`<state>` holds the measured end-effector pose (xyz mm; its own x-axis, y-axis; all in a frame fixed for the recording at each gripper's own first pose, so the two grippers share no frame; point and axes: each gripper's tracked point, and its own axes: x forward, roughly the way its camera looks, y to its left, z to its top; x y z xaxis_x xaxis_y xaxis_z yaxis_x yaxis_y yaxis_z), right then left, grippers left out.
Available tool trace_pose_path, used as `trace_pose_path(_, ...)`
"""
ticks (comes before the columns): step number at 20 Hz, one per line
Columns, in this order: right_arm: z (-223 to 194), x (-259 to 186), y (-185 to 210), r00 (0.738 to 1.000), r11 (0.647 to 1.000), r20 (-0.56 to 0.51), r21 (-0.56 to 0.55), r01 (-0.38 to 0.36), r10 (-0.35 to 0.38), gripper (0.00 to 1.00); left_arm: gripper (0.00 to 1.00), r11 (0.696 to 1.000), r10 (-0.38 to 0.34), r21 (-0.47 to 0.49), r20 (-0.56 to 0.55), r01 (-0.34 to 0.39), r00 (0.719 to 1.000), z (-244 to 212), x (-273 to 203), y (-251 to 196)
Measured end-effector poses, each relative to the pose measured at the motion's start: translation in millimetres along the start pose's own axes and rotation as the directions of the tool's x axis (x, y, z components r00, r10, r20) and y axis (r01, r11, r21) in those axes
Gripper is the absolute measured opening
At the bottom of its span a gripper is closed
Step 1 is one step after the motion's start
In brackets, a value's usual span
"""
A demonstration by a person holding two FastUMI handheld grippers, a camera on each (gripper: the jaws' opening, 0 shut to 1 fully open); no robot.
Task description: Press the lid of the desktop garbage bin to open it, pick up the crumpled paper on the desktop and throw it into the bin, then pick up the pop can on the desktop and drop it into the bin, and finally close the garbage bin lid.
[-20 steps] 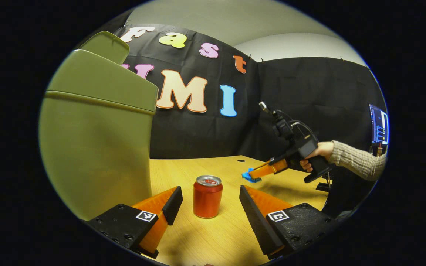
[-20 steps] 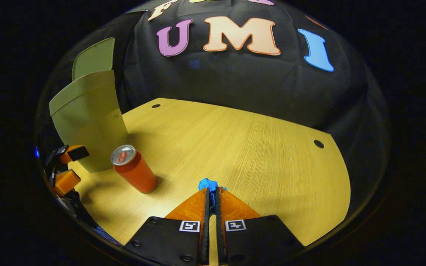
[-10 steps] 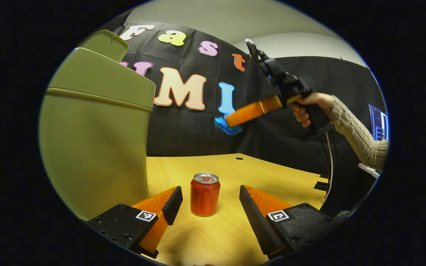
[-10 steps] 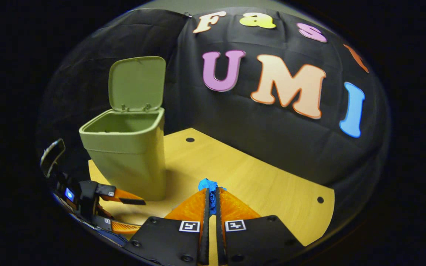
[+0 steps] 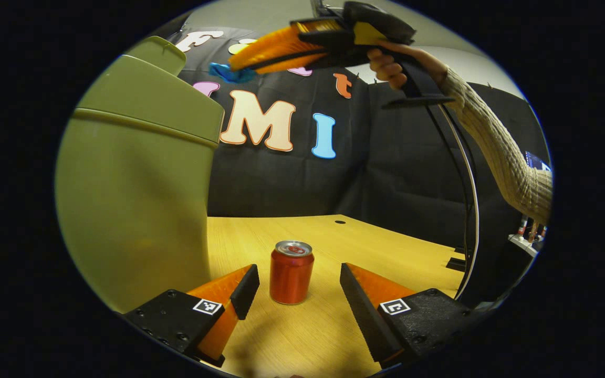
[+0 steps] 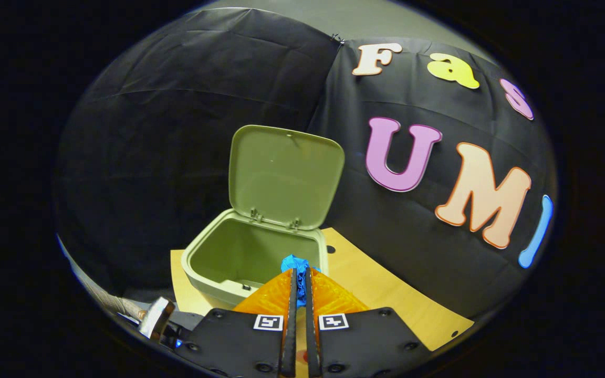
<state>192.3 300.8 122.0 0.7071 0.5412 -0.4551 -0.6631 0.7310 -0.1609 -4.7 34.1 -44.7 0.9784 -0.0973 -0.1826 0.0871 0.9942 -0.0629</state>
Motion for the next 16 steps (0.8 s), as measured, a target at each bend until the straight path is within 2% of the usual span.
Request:
trace_pose_path(1, 1, 9, 6, 1.000, 1.000, -0.006, -0.012, -0.010, 0.010, 0.12, 0.93, 1.000, 0.001, 0.002, 0.001, -0.001, 1.000, 0, 1, 0)
trace_pose_path(7, -12, 53, 30, 0.996, 0.998, -0.068, -0.006, -0.056, 0.055, 0.11, 0.93, 1.000, -0.013, 0.006, 0.000, 0.013, 1.000, 1, 0, -1)
trace_pose_path(9, -14, 57, 29, 0.996, 0.999, -0.070, -0.013, -0.051, 0.050, 0.19, 0.93, 1.000, -0.015, 0.010, 0.002, 0.015, 1.000, 1, 1, -2)
trace_pose_path(13, -7, 54, 26, 0.998, 0.999, -0.034, 0.014, -0.049, 0.049, 1.00, 0.93, 1.000, -0.016, 0.005, 0.000, 0.016, 1.000, 0, 1, -2)
trace_pose_path(16, -6, 42, 10, 1.000, 1.000, -0.003, -0.005, -0.010, 0.010, 1.00, 0.93, 1.000, -0.014, 0.001, -0.001, 0.014, 1.000, 0, 1, -1)
